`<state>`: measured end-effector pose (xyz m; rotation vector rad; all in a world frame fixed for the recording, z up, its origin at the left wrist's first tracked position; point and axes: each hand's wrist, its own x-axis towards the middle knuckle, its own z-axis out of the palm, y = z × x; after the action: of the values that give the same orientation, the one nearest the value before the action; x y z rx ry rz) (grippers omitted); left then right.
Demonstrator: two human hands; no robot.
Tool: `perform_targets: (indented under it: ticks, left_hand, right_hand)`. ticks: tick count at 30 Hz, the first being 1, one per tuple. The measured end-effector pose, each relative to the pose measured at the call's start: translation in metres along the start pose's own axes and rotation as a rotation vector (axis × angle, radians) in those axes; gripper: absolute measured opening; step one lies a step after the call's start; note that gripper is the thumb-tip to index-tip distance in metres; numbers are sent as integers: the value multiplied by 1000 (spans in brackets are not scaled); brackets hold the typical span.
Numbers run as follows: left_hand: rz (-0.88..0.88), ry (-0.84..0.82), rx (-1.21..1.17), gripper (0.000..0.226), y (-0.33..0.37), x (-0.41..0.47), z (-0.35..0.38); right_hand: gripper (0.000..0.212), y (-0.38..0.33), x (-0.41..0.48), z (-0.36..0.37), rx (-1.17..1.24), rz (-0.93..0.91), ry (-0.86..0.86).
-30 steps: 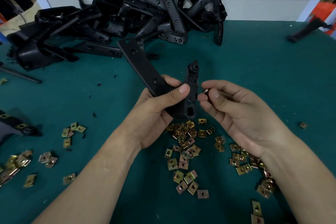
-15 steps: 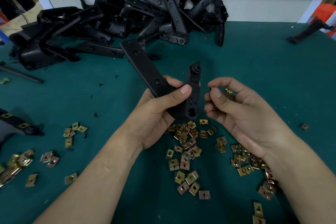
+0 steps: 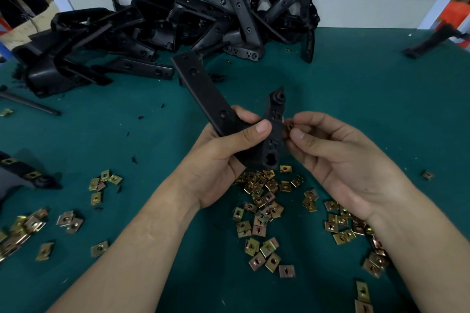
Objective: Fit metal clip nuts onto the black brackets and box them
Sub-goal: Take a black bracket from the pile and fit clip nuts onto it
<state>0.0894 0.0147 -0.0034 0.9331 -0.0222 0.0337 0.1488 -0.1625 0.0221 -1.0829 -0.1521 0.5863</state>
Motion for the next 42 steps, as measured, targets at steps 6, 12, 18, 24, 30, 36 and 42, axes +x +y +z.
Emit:
perform_targets:
  ticks: [6,12,18,24,30,36,42]
  left_hand:
    - [-3,22,31,10,-2,-1,2]
    - [-3,28,25,11,0,-1,2]
    - [-5,32,62,14,-1,-1,4]
    - [18,-1,145,19,-1,-2,3]
    - [26,-14,184,13,-4,-2,1]
    - [54,69,48,10,-4,1,-1]
    - [121,166,-136,4,2,4,-6]
  right_hand:
    - [17,-1,-1,5,56,-31,52]
    - [18,0,-4,8,22,22,43]
    - [20,2,-4,10,-33,47,66]
    - [25,4,-5,11,-64,42,44]
    - [28,6,-6,12,-133,45,8]
    - [27,3,-5,9,-64,51,-54]
    - [32,12,-3,9,38,15,73]
